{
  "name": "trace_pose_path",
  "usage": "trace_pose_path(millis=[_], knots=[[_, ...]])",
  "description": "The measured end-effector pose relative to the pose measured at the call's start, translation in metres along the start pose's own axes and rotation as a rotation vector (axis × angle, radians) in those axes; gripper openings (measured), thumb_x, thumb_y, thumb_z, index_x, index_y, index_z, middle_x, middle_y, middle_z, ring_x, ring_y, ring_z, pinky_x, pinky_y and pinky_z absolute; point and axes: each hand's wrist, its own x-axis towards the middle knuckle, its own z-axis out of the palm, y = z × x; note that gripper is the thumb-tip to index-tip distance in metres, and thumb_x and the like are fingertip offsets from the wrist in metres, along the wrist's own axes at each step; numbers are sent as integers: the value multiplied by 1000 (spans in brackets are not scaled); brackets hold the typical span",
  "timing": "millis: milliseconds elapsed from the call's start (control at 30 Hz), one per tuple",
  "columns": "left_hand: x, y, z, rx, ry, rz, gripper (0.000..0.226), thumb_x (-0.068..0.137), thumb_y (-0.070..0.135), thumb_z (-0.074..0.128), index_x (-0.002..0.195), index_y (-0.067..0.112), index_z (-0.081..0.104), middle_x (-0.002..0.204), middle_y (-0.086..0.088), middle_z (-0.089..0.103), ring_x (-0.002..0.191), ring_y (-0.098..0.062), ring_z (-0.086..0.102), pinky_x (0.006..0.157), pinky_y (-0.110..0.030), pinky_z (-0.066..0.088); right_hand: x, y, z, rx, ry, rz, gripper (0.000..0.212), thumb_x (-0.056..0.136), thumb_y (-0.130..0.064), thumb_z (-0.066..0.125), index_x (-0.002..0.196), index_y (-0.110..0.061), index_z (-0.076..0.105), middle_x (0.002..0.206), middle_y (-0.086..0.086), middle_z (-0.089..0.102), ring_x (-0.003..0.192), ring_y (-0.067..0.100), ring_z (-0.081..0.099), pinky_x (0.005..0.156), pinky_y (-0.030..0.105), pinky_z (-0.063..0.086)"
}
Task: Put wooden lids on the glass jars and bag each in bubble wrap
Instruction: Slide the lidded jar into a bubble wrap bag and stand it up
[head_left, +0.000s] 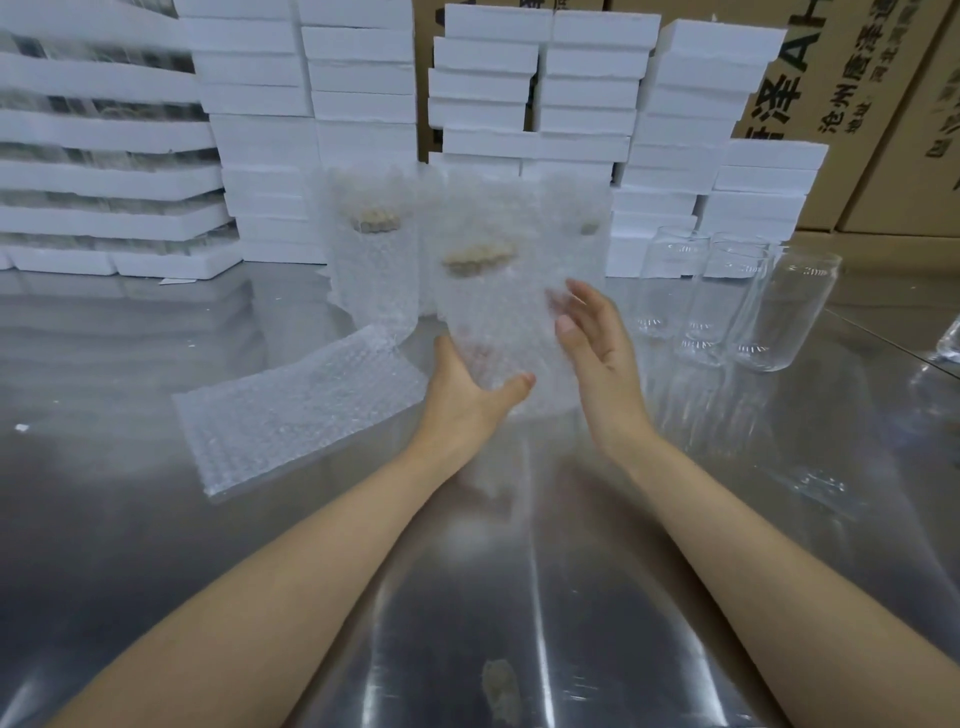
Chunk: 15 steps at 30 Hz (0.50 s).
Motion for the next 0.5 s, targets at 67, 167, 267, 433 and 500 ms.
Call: trace_pose_path(millis=[67, 167, 267, 433, 500], knots=[[8, -1, -8, 33, 126, -5, 61, 74, 29, 79, 118, 23, 37, 108, 14, 55, 99, -5, 56, 69, 3, 34, -8, 8, 9, -161, -17, -42, 43, 98, -11, 54, 136, -25, 39, 145, -4, 43, 136, 4, 39, 113, 18, 28], [21, -4, -23, 87, 294, 87, 69, 72, 29, 80, 124, 13, 37, 123, 1, 53, 115, -14, 53, 91, -13, 40, -9, 21, 23, -381, 20, -177, 42, 94, -12, 57, 134, -15, 46, 137, 5, 42, 133, 15, 38, 114, 24, 27], [35, -12, -30, 200, 395, 116, 87, 71, 40, 79, 138, 8, 34, 135, -6, 45, 126, -18, 45, 102, -29, 40, -1, 32, 34, -493, -106, -173, 34, 91, -4, 58, 126, -8, 57, 128, 6, 49, 125, 13, 44, 108, 18, 31], [57, -25, -24, 359, 416, 71, 101, 74, 54, 72, 150, 16, 19, 147, -1, 33, 136, -16, 32, 95, -20, 26, 18, 49, 59, -507, -178, -7, 46, 95, -9, 55, 139, -8, 46, 146, 5, 39, 134, 12, 39, 112, 28, 34], [64, -29, -21, 404, 418, 81, 100, 74, 55, 71, 150, 18, 18, 147, -1, 33, 135, -16, 33, 93, -22, 28, 27, 54, 64, -470, -164, 53, 48, 95, -11, 52, 142, -9, 41, 148, 3, 38, 135, 13, 39, 112, 33, 36]])
